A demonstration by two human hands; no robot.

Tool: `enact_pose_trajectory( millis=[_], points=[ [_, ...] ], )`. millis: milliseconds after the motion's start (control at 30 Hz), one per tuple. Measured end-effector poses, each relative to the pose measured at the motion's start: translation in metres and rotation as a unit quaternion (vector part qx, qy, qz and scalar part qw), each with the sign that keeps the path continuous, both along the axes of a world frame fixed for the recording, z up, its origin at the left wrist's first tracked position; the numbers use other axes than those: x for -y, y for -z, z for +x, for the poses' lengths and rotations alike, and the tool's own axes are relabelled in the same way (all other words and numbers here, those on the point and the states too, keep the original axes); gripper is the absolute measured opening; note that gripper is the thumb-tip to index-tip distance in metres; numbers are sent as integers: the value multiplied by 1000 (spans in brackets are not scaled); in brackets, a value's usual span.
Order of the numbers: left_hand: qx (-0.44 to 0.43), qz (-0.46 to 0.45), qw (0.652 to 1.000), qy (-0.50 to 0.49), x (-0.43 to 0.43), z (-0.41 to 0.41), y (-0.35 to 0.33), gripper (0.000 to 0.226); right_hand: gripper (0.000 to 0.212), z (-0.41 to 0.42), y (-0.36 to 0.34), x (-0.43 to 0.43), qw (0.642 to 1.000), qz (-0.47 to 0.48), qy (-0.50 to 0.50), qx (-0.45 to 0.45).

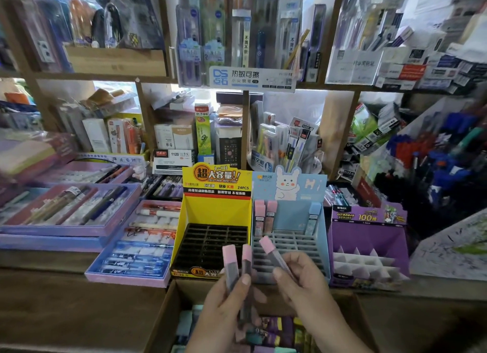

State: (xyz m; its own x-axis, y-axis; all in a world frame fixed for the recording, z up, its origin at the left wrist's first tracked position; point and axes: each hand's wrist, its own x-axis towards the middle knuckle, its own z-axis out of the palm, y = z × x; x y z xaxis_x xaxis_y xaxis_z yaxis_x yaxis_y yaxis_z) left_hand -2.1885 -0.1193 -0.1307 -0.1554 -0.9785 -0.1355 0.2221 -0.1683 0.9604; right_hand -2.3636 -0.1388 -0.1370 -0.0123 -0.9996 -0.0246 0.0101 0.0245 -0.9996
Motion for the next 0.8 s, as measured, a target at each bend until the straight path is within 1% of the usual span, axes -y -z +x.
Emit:
enact_pose_trajectory(
  millis=[33,100,167,300,400,533,667,800],
  points=[
    [-7,-2,1000,-6,4,1,0,25,6,-1,-3,0,1000,-1,2,3],
    [-30,6,999,-16,10,2,0,30,22,-2,-7,2,999,10,10,35],
    [-46,4,998,-31,15,2,1,35,27,-3,-8,6,998,18,22,54],
    [-55,-14,998,-40,21,6,7,32,19,-2,-12,14,999,-12,34,-3],
    [-79,0,996,-45,23,13,10,33,14,-4,-16,23,997,-28,68,8],
    [-115,9,993,-39,26,17,14,35,3,-9,-28,40,990,-70,109,-49],
    [-127,18,991,-40,26,16,17,33,9,-16,-36,60,979,-128,125,-101],
    [-127,19,991,-39,25,14,18,31,22,-17,-37,77,969,-154,107,-158]
  ],
)
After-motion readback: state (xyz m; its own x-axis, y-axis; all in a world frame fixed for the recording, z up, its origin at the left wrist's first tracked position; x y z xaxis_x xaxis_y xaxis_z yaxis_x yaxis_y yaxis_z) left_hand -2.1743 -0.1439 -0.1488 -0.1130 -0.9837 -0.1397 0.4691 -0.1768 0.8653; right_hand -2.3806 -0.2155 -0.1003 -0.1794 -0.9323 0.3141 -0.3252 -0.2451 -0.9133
